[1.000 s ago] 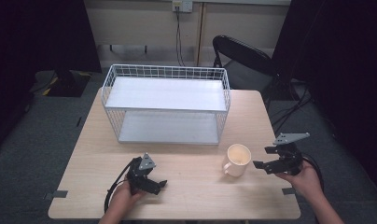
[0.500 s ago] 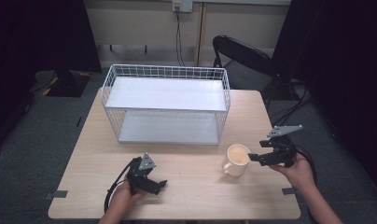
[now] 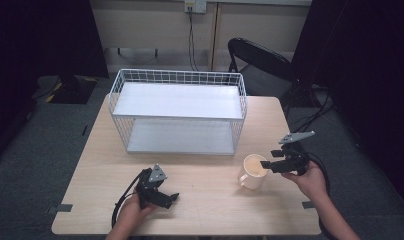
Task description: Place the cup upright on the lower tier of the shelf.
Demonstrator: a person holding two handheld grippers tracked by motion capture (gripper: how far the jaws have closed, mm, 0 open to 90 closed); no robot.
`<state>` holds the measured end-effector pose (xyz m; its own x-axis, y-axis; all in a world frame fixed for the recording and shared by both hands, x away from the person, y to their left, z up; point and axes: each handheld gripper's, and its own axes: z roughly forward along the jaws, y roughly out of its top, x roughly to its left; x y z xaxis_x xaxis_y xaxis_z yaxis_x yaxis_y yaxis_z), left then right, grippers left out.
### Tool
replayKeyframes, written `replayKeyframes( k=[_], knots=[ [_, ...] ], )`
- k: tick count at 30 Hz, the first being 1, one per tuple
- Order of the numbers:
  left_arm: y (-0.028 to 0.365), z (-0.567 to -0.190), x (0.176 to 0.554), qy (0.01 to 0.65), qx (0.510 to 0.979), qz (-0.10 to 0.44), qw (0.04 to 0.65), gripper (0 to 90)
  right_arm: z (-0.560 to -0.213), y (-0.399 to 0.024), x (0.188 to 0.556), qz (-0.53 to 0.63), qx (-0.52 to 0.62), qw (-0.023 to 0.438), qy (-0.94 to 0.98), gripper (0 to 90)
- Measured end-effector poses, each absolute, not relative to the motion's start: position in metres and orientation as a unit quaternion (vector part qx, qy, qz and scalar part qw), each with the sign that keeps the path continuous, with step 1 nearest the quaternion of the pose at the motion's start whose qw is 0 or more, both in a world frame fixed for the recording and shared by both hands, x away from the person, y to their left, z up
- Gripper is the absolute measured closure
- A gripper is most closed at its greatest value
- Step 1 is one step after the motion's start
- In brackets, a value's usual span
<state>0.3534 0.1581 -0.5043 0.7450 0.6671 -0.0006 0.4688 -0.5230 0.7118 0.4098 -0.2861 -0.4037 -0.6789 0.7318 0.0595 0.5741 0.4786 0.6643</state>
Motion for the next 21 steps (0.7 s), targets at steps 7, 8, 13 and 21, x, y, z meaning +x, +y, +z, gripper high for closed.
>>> replayKeyframes(
  k=[7, 8, 13, 21],
  knots=[
    [0.158, -0.504, 0.353, 0.330, 0.862, 0.137, 0.360, 0.0, -0.411, -0.277, 0.413, 0.331, 0.389, 0.117, 0.852, 47.8],
    [0.158, -0.504, 0.353, 0.330, 0.862, 0.137, 0.360, 0.0, -0.412, -0.277, 0.413, 0.330, 0.392, 0.117, 0.851, 49.3],
    [0.158, -0.504, 0.353, 0.330, 0.862, 0.137, 0.360, 0.0, -0.418, -0.278, 0.415, 0.321, 0.393, 0.113, 0.854, 54.6],
    [0.158, -0.504, 0.353, 0.329, 0.862, 0.138, 0.360, 0.0, -0.423, -0.276, 0.416, 0.323, 0.408, 0.101, 0.848, 66.8]
  ],
)
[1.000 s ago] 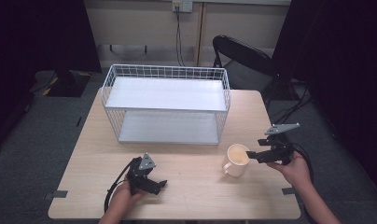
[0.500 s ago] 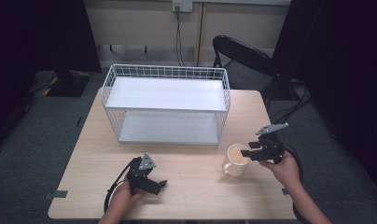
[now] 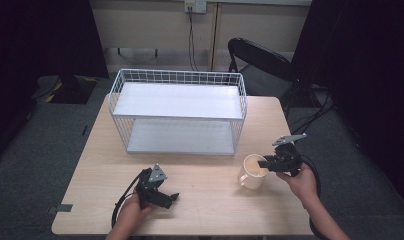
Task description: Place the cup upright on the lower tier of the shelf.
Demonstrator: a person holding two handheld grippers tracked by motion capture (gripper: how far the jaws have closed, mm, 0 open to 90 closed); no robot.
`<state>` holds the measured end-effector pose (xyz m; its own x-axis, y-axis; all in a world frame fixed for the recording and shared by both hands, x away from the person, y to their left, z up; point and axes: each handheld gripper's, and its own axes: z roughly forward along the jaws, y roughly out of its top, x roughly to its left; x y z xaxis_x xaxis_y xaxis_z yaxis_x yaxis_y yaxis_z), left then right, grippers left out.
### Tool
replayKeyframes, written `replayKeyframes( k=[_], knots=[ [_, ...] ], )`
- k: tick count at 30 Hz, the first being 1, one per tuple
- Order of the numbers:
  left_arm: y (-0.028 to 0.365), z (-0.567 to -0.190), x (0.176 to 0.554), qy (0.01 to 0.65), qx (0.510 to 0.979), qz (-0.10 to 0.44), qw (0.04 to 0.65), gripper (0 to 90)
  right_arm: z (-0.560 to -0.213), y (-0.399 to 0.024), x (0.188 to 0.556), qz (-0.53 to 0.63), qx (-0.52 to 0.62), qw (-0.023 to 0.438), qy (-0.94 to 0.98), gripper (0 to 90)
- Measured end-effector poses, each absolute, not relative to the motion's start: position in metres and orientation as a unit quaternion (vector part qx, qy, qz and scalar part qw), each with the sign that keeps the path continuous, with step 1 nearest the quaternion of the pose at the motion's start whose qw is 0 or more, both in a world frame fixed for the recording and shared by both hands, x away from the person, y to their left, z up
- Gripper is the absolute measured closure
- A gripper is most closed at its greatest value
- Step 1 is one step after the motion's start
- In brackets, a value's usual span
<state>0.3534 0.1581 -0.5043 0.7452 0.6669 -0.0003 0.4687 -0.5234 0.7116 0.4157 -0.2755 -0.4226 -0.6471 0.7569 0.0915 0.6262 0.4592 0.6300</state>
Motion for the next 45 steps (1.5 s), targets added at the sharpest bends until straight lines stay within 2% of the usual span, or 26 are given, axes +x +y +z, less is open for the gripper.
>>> replayKeyframes(
  k=[8, 14, 33, 45],
  knots=[
    [0.158, -0.504, 0.353, 0.329, 0.862, 0.137, 0.360, 0.0, -0.427, -0.264, 0.419, 0.287, 0.402, 0.117, 0.862, 80.0],
    [0.158, -0.504, 0.353, 0.330, 0.862, 0.137, 0.360, 0.0, -0.427, -0.258, 0.418, 0.260, 0.389, 0.136, 0.873, 81.9],
    [0.158, -0.504, 0.353, 0.329, 0.862, 0.137, 0.360, 0.0, -0.414, -0.242, 0.418, 0.278, 0.394, 0.122, 0.867, 82.7],
    [0.158, -0.504, 0.353, 0.329, 0.862, 0.137, 0.360, 0.0, -0.409, -0.212, 0.419, 0.287, 0.379, 0.124, 0.871, 82.8]
  ],
)
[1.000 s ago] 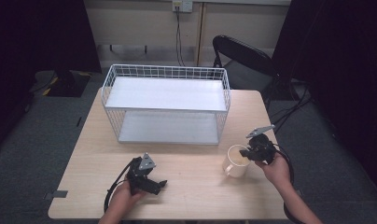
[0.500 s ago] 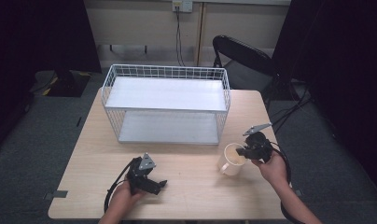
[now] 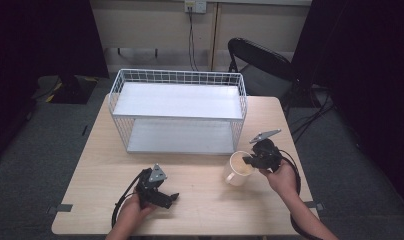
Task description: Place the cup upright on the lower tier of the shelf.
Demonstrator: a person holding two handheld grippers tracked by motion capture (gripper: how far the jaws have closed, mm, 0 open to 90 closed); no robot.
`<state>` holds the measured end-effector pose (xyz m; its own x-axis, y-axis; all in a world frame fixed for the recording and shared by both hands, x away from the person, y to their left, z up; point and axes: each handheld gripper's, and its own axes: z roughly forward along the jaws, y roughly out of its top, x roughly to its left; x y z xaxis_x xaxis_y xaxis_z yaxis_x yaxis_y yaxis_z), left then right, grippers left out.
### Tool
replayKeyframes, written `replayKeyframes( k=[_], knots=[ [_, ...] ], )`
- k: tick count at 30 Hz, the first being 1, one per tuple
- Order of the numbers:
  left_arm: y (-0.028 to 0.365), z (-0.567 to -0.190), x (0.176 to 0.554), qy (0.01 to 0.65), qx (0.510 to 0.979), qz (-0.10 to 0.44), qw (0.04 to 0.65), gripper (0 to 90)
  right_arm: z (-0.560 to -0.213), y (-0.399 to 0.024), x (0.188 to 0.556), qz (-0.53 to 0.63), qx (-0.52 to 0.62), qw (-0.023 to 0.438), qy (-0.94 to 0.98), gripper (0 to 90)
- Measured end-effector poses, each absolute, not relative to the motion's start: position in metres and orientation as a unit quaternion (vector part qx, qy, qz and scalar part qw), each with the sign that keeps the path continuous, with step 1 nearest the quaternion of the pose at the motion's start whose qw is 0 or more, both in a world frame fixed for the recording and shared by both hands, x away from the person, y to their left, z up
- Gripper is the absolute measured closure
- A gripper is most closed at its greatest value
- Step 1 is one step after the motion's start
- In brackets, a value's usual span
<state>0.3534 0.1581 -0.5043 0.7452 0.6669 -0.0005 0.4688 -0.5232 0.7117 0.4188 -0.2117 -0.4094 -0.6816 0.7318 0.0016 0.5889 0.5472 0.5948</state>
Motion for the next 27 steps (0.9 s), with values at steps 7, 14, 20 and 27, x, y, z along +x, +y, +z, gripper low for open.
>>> replayKeyframes(
  k=[7, 14, 20, 27],
  knots=[
    [0.158, -0.504, 0.353, 0.330, 0.862, 0.137, 0.360, 0.0, -0.408, -0.196, 0.421, 0.294, 0.374, 0.128, 0.870, 82.9],
    [0.158, -0.504, 0.353, 0.330, 0.862, 0.137, 0.360, 0.0, -0.408, -0.181, 0.424, 0.294, 0.376, 0.129, 0.869, 83.0],
    [0.158, -0.504, 0.353, 0.330, 0.862, 0.137, 0.360, 0.0, -0.408, -0.168, 0.425, 0.296, 0.372, 0.131, 0.870, 83.0],
    [0.158, -0.504, 0.353, 0.330, 0.862, 0.137, 0.360, 0.0, -0.408, -0.160, 0.427, 0.299, 0.374, 0.138, 0.867, 83.1]
  ],
)
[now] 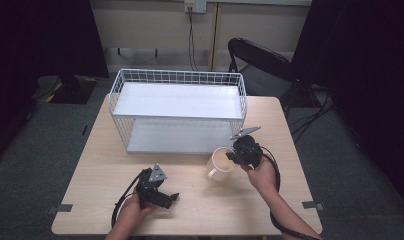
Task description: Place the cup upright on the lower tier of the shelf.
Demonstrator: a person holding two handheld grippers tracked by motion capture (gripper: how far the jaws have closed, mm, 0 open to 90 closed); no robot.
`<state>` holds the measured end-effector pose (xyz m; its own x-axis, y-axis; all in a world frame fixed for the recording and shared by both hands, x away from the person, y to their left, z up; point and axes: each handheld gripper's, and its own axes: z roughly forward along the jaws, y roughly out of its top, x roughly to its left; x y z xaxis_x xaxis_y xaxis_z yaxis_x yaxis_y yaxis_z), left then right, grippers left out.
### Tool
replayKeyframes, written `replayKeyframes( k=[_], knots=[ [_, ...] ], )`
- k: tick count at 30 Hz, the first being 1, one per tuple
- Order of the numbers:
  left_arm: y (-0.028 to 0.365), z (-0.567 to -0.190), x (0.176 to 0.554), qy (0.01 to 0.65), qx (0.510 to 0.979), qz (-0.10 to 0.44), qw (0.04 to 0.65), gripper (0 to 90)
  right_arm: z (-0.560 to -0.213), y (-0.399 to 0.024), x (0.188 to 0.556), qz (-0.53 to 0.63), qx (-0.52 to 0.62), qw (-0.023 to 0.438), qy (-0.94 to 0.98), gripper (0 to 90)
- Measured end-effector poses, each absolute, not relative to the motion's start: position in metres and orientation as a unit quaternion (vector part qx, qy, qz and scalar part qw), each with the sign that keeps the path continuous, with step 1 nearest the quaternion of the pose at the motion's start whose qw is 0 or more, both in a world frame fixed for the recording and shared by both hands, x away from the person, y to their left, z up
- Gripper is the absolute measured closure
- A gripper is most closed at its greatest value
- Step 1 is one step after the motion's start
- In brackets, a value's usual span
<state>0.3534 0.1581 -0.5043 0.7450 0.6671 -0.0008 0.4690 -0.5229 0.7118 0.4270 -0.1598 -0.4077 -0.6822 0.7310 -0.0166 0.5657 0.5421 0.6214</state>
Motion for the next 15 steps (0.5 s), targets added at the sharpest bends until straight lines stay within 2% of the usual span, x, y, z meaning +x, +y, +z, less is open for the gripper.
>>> replayKeyframes(
  k=[15],
  knots=[
    [0.1581, -0.5043, 0.3534, 0.330, 0.862, 0.137, 0.360, 0.0, -0.4116, -0.1536, 0.4307, 0.314, 0.395, 0.162, 0.848, 83.2]
  ],
)
